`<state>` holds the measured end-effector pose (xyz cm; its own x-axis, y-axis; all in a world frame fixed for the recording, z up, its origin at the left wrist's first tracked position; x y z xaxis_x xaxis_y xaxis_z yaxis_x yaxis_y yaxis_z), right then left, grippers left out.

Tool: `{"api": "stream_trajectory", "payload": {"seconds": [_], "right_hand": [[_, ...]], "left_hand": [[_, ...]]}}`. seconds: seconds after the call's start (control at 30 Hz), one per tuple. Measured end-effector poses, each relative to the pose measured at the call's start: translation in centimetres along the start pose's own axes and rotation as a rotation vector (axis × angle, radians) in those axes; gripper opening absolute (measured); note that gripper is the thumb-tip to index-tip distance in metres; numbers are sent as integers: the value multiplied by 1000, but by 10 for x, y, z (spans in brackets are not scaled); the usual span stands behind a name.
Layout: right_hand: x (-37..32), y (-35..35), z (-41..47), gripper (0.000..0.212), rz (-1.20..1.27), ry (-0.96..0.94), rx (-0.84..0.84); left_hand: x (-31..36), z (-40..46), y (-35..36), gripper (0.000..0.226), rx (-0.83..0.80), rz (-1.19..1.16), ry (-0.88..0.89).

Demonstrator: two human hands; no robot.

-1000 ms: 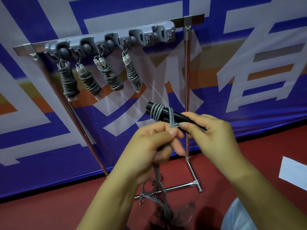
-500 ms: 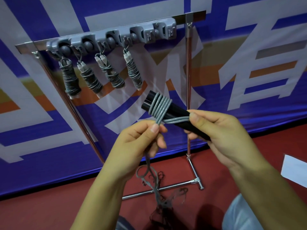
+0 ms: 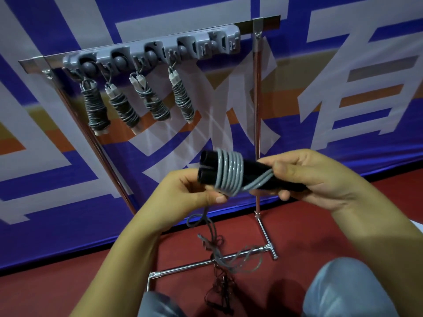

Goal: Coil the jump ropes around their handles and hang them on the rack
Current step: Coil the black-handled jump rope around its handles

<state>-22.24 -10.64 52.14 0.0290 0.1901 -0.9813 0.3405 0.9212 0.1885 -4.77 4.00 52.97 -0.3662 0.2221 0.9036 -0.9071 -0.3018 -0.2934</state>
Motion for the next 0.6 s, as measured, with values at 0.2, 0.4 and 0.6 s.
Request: {"api": "stream_trajectory", "payload": {"seconds": [0.2,0.4,0.6], "right_hand": [[-11,-2,-5,51,-233,119,-214],[-22,7,-8,34,-431,254,-370],[-20,2,-5,31,-609,352,-388]], "left_hand": [[-19,6,-4,18,-12,335,156],[-29,11,-3,30,-42,456,290],[-26,15,-4,18,-261,493,232]]}}
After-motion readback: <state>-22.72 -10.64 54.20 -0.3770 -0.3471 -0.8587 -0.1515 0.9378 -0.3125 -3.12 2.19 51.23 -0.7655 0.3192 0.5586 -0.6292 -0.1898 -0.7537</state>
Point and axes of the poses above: each hand's wrist, its own z-axis towards the middle knuckle, its own y-axis out of the palm, x = y × z, the point moved 1 cm from there along z, towards the middle knuckle, and after that the axes turned 7 degrees about y, right-handed, at the moved point
